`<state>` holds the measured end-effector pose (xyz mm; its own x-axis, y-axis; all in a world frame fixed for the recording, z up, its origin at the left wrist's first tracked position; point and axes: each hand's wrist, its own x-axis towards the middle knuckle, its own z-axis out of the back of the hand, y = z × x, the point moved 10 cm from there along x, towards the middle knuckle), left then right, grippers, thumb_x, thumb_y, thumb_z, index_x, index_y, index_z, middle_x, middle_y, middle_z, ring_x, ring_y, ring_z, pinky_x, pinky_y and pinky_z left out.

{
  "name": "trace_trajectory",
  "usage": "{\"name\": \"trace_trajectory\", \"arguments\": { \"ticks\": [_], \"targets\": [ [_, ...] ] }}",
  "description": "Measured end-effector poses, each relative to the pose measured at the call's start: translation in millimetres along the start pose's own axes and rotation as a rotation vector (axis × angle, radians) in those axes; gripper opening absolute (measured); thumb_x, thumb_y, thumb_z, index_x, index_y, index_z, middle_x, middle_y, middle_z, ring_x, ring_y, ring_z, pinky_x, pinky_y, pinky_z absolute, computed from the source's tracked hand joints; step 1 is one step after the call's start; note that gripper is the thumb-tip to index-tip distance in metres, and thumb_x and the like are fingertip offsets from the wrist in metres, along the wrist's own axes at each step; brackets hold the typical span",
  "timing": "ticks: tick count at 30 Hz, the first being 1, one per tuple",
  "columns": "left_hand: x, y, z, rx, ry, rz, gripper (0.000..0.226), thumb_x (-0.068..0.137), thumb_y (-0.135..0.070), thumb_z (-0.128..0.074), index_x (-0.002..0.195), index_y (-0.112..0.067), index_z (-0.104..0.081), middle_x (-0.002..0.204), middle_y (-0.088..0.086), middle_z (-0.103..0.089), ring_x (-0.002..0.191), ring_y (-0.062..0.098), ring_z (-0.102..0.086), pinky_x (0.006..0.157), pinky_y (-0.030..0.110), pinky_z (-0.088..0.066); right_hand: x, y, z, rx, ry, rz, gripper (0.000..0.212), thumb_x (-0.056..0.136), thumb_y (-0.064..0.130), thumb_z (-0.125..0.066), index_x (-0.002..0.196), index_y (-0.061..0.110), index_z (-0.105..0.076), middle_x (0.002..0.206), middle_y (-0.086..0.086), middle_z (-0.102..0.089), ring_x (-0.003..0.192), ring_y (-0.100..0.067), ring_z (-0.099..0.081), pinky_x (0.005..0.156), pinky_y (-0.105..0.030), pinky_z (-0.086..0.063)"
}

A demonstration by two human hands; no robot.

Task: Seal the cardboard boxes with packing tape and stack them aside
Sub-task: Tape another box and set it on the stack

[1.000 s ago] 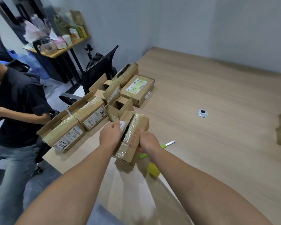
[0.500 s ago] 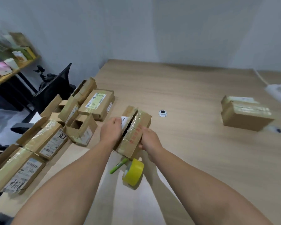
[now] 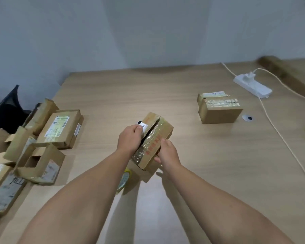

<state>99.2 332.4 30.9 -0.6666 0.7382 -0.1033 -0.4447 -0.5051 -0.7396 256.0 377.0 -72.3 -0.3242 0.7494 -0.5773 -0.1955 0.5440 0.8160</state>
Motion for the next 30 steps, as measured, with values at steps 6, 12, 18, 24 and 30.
{"name": "trace_trajectory", "arguments": {
  "ticks": [6,12,18,24,30],
  "targets": [
    [3,-7,-49,0.043,0.16,0.007,0.034,0.102,-0.027,-0.038,0.081,-0.008,-0.056,0.083,0.004,-0.057,0.091,0.028,-0.05,0.074,0.036,-0.034,-9,-31,32,0.008,-0.054,-0.153,0.042,0.094,0.059,-0.03,0.119,0.033,-0.052,0.115,0.001,-0.068,0.091,-0.018,-0.07,0.07,-0.034,-0.05],
    [-5,-13,-88,0.177,0.317,-0.053,0.022,0.103,-0.027,-0.039,0.093,-0.019,-0.057,0.117,0.014,-0.064,0.104,0.027,-0.052,0.089,0.035,-0.039,-12,-74,56,0.074,-0.154,-0.244,0.035,0.088,0.066,-0.037,0.102,0.037,-0.052,0.103,0.002,-0.073,0.073,-0.015,-0.076,0.087,-0.049,-0.058],
    [-20,-17,-120,0.236,0.434,-0.127,0.023,0.101,-0.022,-0.04,0.095,-0.019,-0.062,0.116,0.011,-0.066,0.11,0.029,-0.055,0.094,0.037,-0.042,-22,-108,69,0.181,-0.173,-0.32,0.042,0.097,0.055,-0.038,0.118,0.025,-0.059,0.099,-0.001,-0.074,0.07,-0.016,-0.076,0.077,-0.039,-0.059],
    [-37,-18,-146,0.259,0.492,-0.178,0.012,0.102,-0.021,-0.041,0.093,-0.026,-0.046,0.102,0.007,-0.057,0.1,0.024,-0.051,0.09,0.037,-0.04,-26,-122,96,0.122,-0.21,-0.327,0.026,0.101,0.04,-0.039,0.105,0.023,-0.057,0.099,-0.005,-0.073,0.073,-0.016,-0.076,0.078,-0.04,-0.063],
    [-38,2,-153,0.282,0.532,-0.152,0.035,0.099,-0.037,-0.034,0.113,-0.021,-0.062,0.134,0.008,-0.059,0.123,0.03,-0.052,0.101,0.039,-0.04,-31,-121,118,-0.05,-0.218,-0.322,0.022,0.081,0.035,-0.038,0.091,0.021,-0.053,0.062,-0.001,-0.052,0.052,-0.019,-0.045,0.056,-0.032,-0.04]
  ]
}}
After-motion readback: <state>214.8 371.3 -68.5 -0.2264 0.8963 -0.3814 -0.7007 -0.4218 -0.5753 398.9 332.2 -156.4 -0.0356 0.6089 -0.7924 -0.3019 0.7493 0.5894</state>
